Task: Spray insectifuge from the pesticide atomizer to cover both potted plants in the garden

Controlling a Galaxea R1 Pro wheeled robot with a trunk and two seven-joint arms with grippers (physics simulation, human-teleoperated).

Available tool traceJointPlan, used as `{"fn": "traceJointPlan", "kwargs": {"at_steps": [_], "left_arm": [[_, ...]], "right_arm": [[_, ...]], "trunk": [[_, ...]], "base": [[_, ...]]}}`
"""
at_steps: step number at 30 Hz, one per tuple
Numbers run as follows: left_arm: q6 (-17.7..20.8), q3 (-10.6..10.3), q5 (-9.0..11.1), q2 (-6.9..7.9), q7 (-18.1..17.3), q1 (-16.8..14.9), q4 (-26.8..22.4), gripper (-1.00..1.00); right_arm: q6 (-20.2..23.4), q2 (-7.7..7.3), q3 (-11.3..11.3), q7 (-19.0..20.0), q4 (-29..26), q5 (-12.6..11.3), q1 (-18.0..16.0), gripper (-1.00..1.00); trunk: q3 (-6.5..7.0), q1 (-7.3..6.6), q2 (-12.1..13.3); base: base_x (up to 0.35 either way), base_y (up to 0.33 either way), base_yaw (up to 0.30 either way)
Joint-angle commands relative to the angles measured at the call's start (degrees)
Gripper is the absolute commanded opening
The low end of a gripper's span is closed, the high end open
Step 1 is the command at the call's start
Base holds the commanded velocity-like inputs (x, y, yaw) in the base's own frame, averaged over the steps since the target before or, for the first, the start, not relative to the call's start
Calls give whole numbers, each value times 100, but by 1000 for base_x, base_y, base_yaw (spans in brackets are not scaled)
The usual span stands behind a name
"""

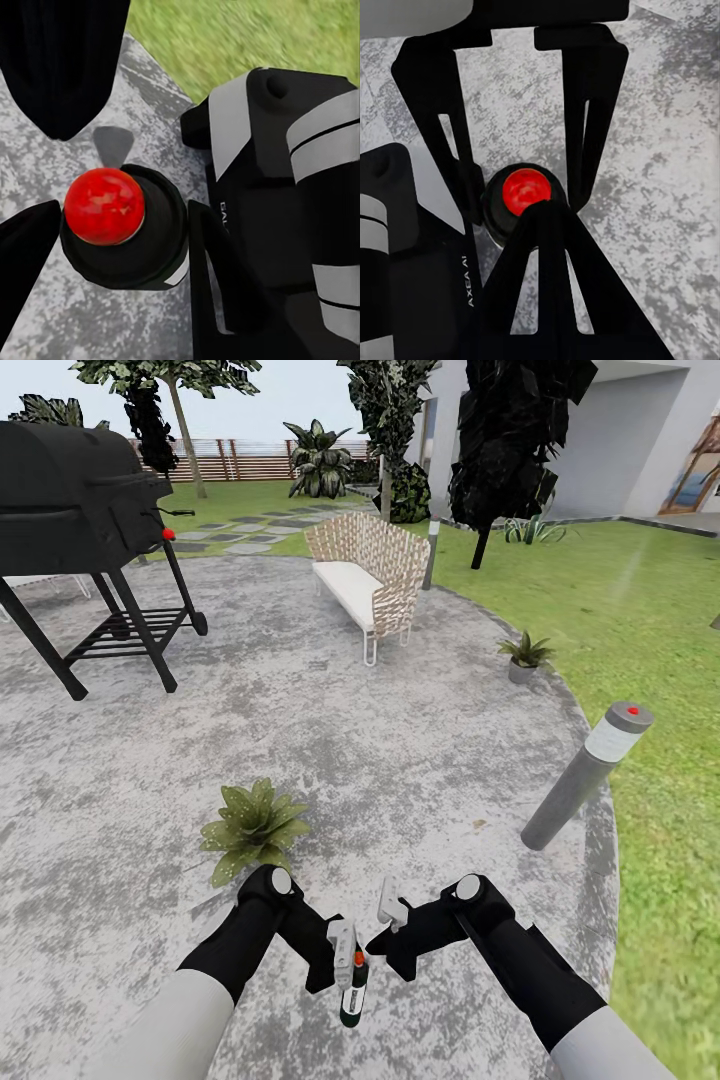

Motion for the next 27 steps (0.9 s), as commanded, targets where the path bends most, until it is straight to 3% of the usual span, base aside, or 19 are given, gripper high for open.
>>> {"fn": "traceJointPlan", "kwargs": {"at_steps": [1,8,11,13,16,19,20,24,27], "left_arm": [[50,0,-21,-5,-28,-2,-8,-100],[50,8,-36,13,-32,-2,-7,-100],[55,18,-74,161,-38,-2,-7,-100],[63,25,-302,312,-45,-2,-5,-100],[260,57,-977,585,-45,-2,1,-100],[508,67,-1177,816,-30,-2,4,-100],[536,68,-1196,845,-28,-2,6,-100],[596,176,-1220,889,-13,5,10,-100],[621,677,-1215,887,10,16,14,-100]], "right_arm": [[49,-5,7,19,-11,16,-4,-100],[49,-7,7,19,-9,18,-4,-100],[49,-7,7,19,-8,17,-5,-100],[49,-4,3,19,-4,18,-7,-100],[49,-1,-1,18,1,21,-5,-100],[49,-7,-14,12,5,11,-4,-100],[45,-12,-21,11,7,5,-4,100],[41,-71,-54,10,37,-23,-5,100],[30,-152,-75,-20,228,-29,-4,100]], "trunk": [[-4,0,-2],[-4,0,-2],[-4,0,-2],[-4,0,-2],[-4,0,-2],[-4,0,-2],[-4,0,-2],[-4,0,-2],[-4,0,-2]], "base": [[0,0,0],[0,0,0],[0,0,0],[0,0,0],[0,0,0],[0,0,0],[0,0,0],[0,0,0],[0,0,0]]}}
